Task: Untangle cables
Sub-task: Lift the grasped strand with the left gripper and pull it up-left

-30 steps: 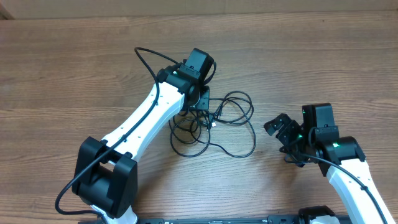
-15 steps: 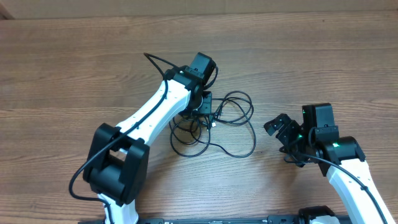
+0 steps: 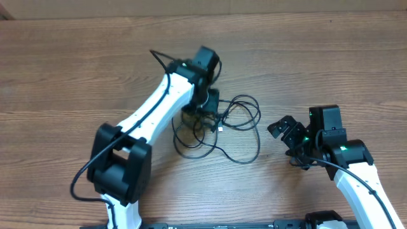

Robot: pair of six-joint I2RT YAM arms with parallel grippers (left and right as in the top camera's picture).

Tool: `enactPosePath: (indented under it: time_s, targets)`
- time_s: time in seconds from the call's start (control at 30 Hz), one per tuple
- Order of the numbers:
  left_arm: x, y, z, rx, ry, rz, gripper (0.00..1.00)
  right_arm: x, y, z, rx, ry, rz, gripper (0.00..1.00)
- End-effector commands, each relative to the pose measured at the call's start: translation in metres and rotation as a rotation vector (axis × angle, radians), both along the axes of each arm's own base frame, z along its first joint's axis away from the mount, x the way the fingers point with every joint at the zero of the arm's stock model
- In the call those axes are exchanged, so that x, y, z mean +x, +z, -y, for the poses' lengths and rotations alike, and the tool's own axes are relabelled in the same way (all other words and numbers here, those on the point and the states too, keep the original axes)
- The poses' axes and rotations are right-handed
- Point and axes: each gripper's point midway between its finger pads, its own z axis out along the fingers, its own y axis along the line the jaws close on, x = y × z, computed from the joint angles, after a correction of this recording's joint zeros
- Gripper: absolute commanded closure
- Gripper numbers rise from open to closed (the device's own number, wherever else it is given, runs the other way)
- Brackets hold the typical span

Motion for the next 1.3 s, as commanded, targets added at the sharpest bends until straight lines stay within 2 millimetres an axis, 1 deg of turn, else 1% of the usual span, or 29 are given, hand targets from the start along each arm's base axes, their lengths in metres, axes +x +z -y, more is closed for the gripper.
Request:
enactPosePath:
  time_s: [0.0, 0.07, 0.13, 0.2, 0.4, 0.5, 0.57, 0.6, 0.7, 0.8, 0.83, 0.93, 0.97, 1.0, 1.07, 1.1, 1.17, 1.2, 1.27]
  targets:
    - [0.006, 0.090, 0.032, -0.231, -0.149, 0.160, 0.96, 0.004, 0.009, -0.015, 0.061, 0.080, 0.044, 0.00]
    - [0.005, 0.113, 0.037, -0.277, -0.180, 0.205, 0.96, 0.007, 0.017, -0.027, 0.130, 0.116, 0.073, 0.00]
    - [0.003, 0.127, 0.037, -0.296, -0.185, 0.233, 0.96, 0.013, 0.027, -0.038, 0.192, 0.150, 0.116, 0.00]
    - [0.001, 0.137, 0.036, -0.306, -0.188, 0.255, 0.96, 0.019, 0.036, -0.045, 0.233, 0.170, 0.156, 0.00]
    - [-0.010, 0.172, 0.038, -0.382, -0.211, 0.319, 0.96, 0.034, 0.049, -0.048, 0.291, 0.107, 0.200, 0.00]
    - [-0.018, 0.194, 0.043, -0.444, -0.238, 0.355, 0.96, 0.044, 0.060, -0.053, 0.318, 0.093, 0.248, 0.00]
    - [-0.023, 0.210, 0.048, -0.499, -0.264, 0.380, 0.96, 0.050, 0.069, -0.062, 0.336, 0.115, 0.294, 0.00]
    - [-0.027, 0.220, 0.052, -0.536, -0.284, 0.396, 0.96, 0.054, 0.074, -0.071, 0.346, 0.134, 0.324, 0.00]
    - [-0.035, 0.239, 0.059, -0.612, -0.327, 0.423, 0.96, 0.064, 0.076, -0.089, 0.335, 0.133, 0.364, 0.00]
    - [-0.044, 0.253, 0.064, -0.677, -0.364, 0.427, 0.96, 0.080, 0.068, -0.101, 0.336, 0.029, 0.351, 0.00]
    - [-0.047, 0.256, 0.066, -0.698, -0.377, 0.424, 0.96, 0.087, 0.069, -0.108, 0.356, 0.016, 0.368, 0.00]
    - [-0.059, 0.267, 0.072, -0.773, -0.428, 0.406, 0.96, 0.108, 0.081, -0.131, 0.407, 0.058, 0.479, 0.00]
    - [-0.063, 0.271, 0.075, -0.801, -0.447, 0.399, 0.96, 0.113, 0.082, -0.136, 0.415, 0.063, 0.502, 0.00]
    - [-0.067, 0.276, 0.077, -0.831, -0.470, 0.394, 0.96, 0.119, 0.078, -0.138, 0.408, 0.057, 0.513, 0.00]
    - [-0.071, 0.282, 0.078, -0.867, -0.492, 0.392, 0.96, 0.127, 0.057, -0.132, 0.355, 0.012, 0.487, 0.00]
    - [-0.070, 0.284, 0.075, -0.870, -0.488, 0.398, 0.96, 0.130, 0.040, -0.124, 0.308, -0.024, 0.451, 0.00]
    - [-0.065, 0.291, 0.062, -0.865, -0.461, 0.426, 0.96, 0.130, 0.012, -0.104, 0.225, -0.087, 0.377, 0.00]
    - [-0.061, 0.295, 0.053, -0.861, -0.441, 0.448, 0.96, 0.128, 0.000, -0.091, 0.187, -0.119, 0.334, 0.00]
    - [-0.053, 0.307, 0.030, -0.850, -0.393, 0.505, 0.96, 0.124, -0.016, -0.065, 0.128, -0.169, 0.269, 0.00]
